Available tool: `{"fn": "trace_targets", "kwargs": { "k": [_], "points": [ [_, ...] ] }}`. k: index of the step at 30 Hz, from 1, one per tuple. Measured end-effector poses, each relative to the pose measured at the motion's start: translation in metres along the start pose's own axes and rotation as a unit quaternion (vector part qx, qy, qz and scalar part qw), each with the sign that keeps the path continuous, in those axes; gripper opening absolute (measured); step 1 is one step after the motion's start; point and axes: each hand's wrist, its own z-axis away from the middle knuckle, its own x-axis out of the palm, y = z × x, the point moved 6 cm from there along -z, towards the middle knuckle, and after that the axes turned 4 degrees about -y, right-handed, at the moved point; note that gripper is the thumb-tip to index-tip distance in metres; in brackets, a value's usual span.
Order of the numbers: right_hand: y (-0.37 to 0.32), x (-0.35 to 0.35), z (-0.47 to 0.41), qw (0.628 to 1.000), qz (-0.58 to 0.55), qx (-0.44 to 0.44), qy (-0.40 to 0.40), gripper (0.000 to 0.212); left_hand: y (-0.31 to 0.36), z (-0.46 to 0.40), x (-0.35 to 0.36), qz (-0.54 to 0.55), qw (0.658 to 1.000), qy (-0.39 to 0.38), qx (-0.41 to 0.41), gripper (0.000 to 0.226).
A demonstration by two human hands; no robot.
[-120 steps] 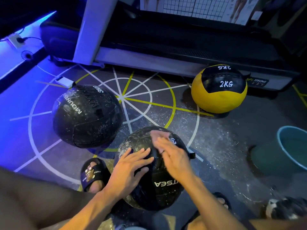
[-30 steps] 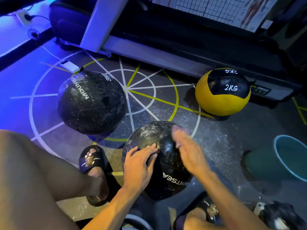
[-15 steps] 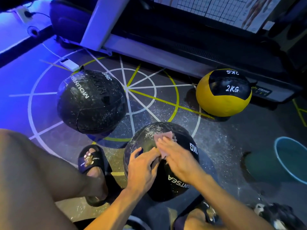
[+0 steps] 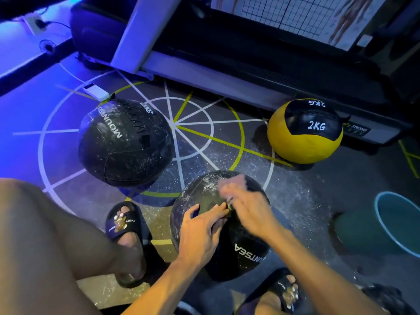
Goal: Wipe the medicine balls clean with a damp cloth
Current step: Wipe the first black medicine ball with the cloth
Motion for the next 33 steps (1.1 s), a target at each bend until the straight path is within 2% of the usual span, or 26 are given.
{"fn": "trace_targets", "kwargs": {
  "k": [1, 2, 3, 5, 6, 9, 10, 11, 13, 14, 15, 18, 19, 22, 23, 26, 27, 28, 31, 33],
  "points": [
    [-0.005, 0.009, 0.006, 0.998, -0.016, -0.042, -0.032, 0.040, -0.001, 0.001, -0.001, -0.008, 1.000, -0.001, -0.002, 0.022],
    [-0.005, 0.004, 0.008, 0.998, -0.022, -0.040, -0.039, 0.040, -0.001, 0.001, -0.001, -0.007, 1.000, -0.002, 0.001, 0.023],
    [0.008, -0.005, 0.002, 0.999, -0.033, 0.008, -0.026, 0.040, -0.001, 0.001, 0.002, -0.007, 1.000, -0.002, 0.007, 0.023],
    [0.031, -0.021, -0.008, 0.992, -0.053, 0.094, 0.069, 0.040, -0.001, -0.001, 0.005, 0.003, 1.000, 0.005, 0.000, 0.024],
    [0.019, -0.021, -0.009, 0.994, -0.043, 0.080, 0.063, 0.043, 0.002, -0.002, 0.007, 0.004, 1.000, -0.001, -0.001, 0.025],
    [-0.037, 0.012, 0.001, 0.992, -0.002, -0.076, -0.099, 0.040, 0.006, -0.001, 0.005, -0.011, 1.000, -0.011, 0.009, 0.024],
    [-0.041, 0.011, 0.001, 0.990, 0.003, -0.096, -0.108, 0.039, 0.005, 0.000, 0.005, -0.012, 1.000, -0.011, 0.008, 0.021],
    [-0.028, 0.004, -0.008, 0.994, 0.011, -0.070, -0.082, 0.038, 0.005, 0.000, 0.005, -0.005, 1.000, -0.016, 0.004, 0.021],
    [0.004, -0.018, -0.028, 0.999, 0.002, 0.040, 0.025, 0.035, 0.001, 0.001, 0.008, 0.006, 1.000, -0.013, -0.002, 0.025],
    [0.008, -0.019, -0.031, 0.997, 0.013, 0.057, 0.042, 0.034, 0.001, 0.000, 0.009, 0.007, 1.000, -0.012, -0.002, 0.026],
    [0.001, -0.014, -0.032, 0.999, 0.035, 0.037, 0.013, 0.033, 0.002, 0.000, 0.009, 0.010, 1.000, -0.017, -0.003, 0.025],
    [-0.040, 0.014, -0.016, 0.985, 0.056, -0.108, -0.126, 0.037, 0.002, 0.000, 0.006, 0.007, 1.000, -0.022, -0.005, 0.021],
    [-0.035, 0.008, -0.021, 0.985, 0.067, -0.105, -0.122, 0.035, 0.003, -0.001, 0.007, 0.007, 1.000, -0.023, -0.003, 0.021],
    [0.005, -0.020, -0.048, 0.998, 0.059, 0.031, -0.001, 0.032, 0.002, -0.001, 0.011, 0.017, 1.000, -0.016, -0.002, 0.025],
    [0.002, -0.017, -0.049, 0.996, 0.082, 0.025, -0.006, 0.032, 0.003, -0.001, 0.012, 0.020, 1.000, -0.023, -0.004, 0.024],
    [-0.043, 0.010, -0.031, 0.981, 0.072, -0.110, -0.144, 0.032, 0.006, 0.002, 0.010, -0.007, 0.999, -0.043, 0.010, 0.020],
    [-0.045, 0.011, -0.029, 0.975, 0.068, -0.121, -0.172, 0.030, 0.007, 0.003, 0.009, -0.005, 0.999, -0.040, 0.011, 0.020],
    [-0.034, 0.005, -0.037, 0.980, 0.058, -0.105, -0.160, 0.030, 0.008, 0.003, 0.010, 0.007, 0.999, -0.035, 0.016, 0.021],
    [0.010, -0.017, -0.070, 0.994, 0.085, 0.014, -0.066, 0.027, 0.007, 0.004, 0.014, 0.030, 0.999, -0.016, 0.014, 0.024],
    [-0.013, -0.002, -0.066, 0.990, 0.090, -0.057, -0.094, 0.026, 0.008, 0.005, 0.015, 0.031, 0.999, -0.028, 0.026, 0.022]
  ]
}}
